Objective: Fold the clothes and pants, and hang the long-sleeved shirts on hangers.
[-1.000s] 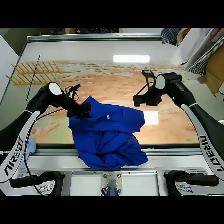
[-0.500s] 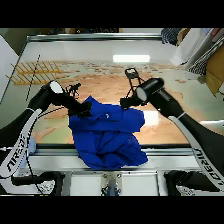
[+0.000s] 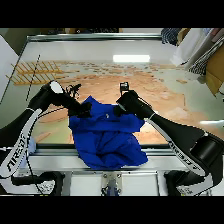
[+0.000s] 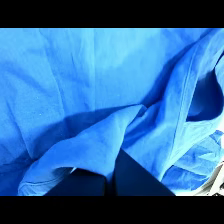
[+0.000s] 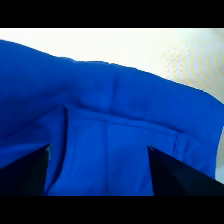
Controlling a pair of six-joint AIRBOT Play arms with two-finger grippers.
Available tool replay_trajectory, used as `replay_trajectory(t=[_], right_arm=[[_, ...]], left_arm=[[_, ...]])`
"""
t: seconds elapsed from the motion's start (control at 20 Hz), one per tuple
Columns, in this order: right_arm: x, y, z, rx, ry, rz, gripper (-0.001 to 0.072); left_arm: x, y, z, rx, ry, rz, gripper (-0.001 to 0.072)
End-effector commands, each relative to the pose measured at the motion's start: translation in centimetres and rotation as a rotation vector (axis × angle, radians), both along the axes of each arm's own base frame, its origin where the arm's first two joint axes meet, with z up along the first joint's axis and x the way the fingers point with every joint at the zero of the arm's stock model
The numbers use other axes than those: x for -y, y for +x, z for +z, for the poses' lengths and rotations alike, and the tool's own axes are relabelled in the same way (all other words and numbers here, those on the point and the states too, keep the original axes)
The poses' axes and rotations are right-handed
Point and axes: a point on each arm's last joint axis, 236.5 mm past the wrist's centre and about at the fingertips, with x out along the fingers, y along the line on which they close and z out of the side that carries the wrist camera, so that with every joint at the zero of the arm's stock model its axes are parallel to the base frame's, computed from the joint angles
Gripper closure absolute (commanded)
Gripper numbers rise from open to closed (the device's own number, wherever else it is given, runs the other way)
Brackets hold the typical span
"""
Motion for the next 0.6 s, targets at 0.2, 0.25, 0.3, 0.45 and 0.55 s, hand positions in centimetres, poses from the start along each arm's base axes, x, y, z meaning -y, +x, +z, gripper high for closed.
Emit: replay_trajectory(t=[0.2,0.25,0.3,0.45,0.55], right_arm=[[0.8,0.5,-0.4,0.020,-0.032,-0.046,0.0224],[1.5,0.4,-0.4,0.017,-0.063,-0.046,0.0224],[2.2,0.3,-0.2,0.014,-0.095,-0.046,0.0224],[3.7,0.2,0.1,0.011,-0.162,-0.047,0.0224],[4.0,0.1,-0.1,0.005,-0.174,-0.048,0.0224]], left_arm=[[0.0,-0.1,0.0,-0.003,0.000,-0.003,0.0697],[0.0,-0.1,0.0,-0.004,0.000,-0.003,0.0697],[0.0,-0.1,0.0,-0.004,0.000,-0.003,0.0697],[0.0,-0.1,0.0,-0.006,0.000,-0.004,0.0697],[0.0,-0.3,0.0,-0.010,0.001,-0.008,0.0697]])
